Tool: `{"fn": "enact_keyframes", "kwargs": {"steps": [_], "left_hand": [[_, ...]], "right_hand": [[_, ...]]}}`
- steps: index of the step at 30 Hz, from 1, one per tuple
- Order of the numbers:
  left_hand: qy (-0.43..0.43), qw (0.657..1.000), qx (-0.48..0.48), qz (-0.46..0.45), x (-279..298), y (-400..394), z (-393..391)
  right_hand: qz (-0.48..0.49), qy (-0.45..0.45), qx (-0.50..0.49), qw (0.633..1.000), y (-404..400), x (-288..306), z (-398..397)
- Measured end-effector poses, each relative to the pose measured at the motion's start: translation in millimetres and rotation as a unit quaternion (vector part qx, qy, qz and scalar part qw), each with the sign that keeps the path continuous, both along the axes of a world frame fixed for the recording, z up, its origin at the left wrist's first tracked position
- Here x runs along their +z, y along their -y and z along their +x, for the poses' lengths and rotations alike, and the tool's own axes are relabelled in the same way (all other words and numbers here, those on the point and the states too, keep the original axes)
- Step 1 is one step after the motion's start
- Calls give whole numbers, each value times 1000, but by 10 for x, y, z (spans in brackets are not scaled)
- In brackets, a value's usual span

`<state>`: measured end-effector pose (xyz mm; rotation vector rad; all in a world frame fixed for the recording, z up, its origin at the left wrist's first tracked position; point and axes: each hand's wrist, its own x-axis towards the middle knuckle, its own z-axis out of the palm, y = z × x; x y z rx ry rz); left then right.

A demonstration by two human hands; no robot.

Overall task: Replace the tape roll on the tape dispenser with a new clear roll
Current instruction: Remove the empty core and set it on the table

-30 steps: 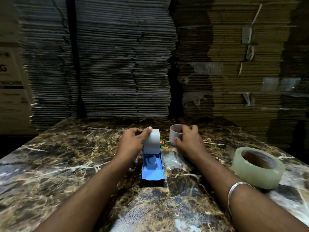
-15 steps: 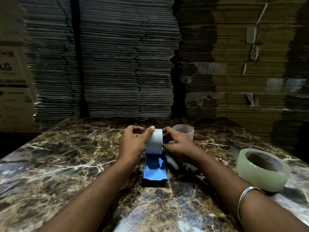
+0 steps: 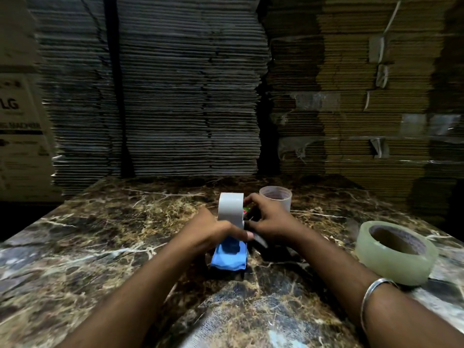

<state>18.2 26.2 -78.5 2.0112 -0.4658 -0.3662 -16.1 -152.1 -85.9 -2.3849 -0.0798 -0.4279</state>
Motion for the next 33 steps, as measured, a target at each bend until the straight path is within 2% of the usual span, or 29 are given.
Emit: {"fn": "enact_keyframes", "kwargs": {"steps": [2, 6, 11, 18, 29, 33], "left_hand": [[25, 999, 10, 29, -89, 53, -2], [106, 980, 66, 155, -77, 28, -101], [131, 971, 40, 195, 40, -57, -121], [140, 974, 11, 177, -14, -145, 59], [176, 974, 5, 140, 12, -292, 117], [163, 979, -7, 124, 7, -309, 147]], "right_hand": [[-9, 3, -15, 1000, 5, -8, 9], [26, -10, -20, 999, 11, 24, -27], [85, -61, 25, 994, 16, 86, -100], [96, -110, 62, 987, 81, 70, -74], [119, -134, 38, 983, 157, 78, -100], [116, -137, 38, 983, 159, 128, -141]]}}
